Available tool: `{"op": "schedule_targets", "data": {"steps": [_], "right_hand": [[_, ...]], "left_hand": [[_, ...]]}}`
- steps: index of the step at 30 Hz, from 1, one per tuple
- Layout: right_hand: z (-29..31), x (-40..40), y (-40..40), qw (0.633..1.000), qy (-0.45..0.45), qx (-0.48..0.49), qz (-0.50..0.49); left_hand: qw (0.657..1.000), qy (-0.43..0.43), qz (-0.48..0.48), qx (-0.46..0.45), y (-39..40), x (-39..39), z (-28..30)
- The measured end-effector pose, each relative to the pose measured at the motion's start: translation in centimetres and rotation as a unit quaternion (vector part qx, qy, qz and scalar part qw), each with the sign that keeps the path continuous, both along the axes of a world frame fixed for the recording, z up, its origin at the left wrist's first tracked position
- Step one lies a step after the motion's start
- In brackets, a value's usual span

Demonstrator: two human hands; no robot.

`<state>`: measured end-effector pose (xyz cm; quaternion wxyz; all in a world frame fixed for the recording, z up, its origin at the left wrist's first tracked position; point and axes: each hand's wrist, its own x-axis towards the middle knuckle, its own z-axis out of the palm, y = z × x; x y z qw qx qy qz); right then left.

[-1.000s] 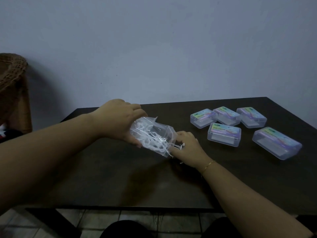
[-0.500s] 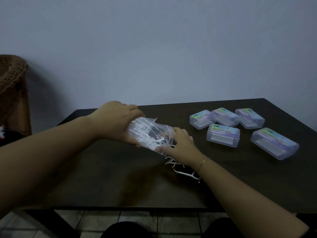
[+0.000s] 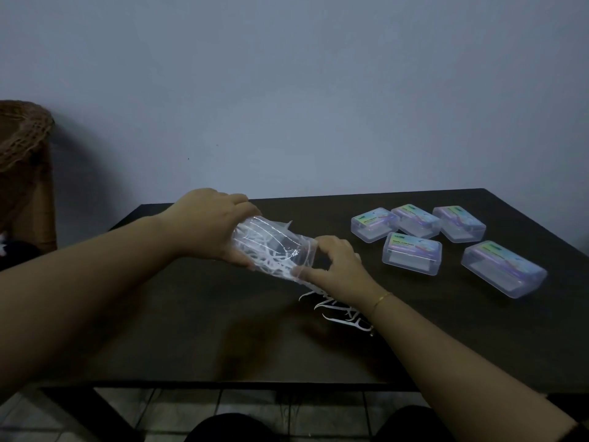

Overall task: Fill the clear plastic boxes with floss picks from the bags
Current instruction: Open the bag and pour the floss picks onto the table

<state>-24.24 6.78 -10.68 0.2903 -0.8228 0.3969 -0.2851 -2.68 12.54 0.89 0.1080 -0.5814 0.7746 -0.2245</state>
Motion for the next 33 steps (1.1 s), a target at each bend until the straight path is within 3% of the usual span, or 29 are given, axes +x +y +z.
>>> {"op": "schedule_targets", "data": {"steps": [5, 9, 15, 23, 33], "right_hand": [[0.4, 0.7, -0.2, 0.995, 0.092, -0.037, 0.002], [0.5, 0.0, -0.2, 0.996, 0.079, -0.029, -0.025], [-0.1, 0.0, 0.1, 0.999, -0.032, 0.015, -0.023], [0.9, 1.5, 0.7, 0.994, 0.013, 0.100, 0.035], [0.6, 0.6, 0.3, 0.999, 0.000, 0.042, -0.010]], "left_hand": [[1.000, 0.012, -0.004, -0.006, 0.4, 0.0, 0.2], [1.000, 0.011, -0.006, -0.022, 0.3, 0.7, 0.4], [1.000, 0.010, -0.002, -0.024, 0.1, 0.8, 0.1], [1.000, 0.001, -0.027, -0.011, 0.4, -0.5, 0.9], [1.000, -0.021, -0.020, 0.000, 0.5, -0.1, 1.3]]}}
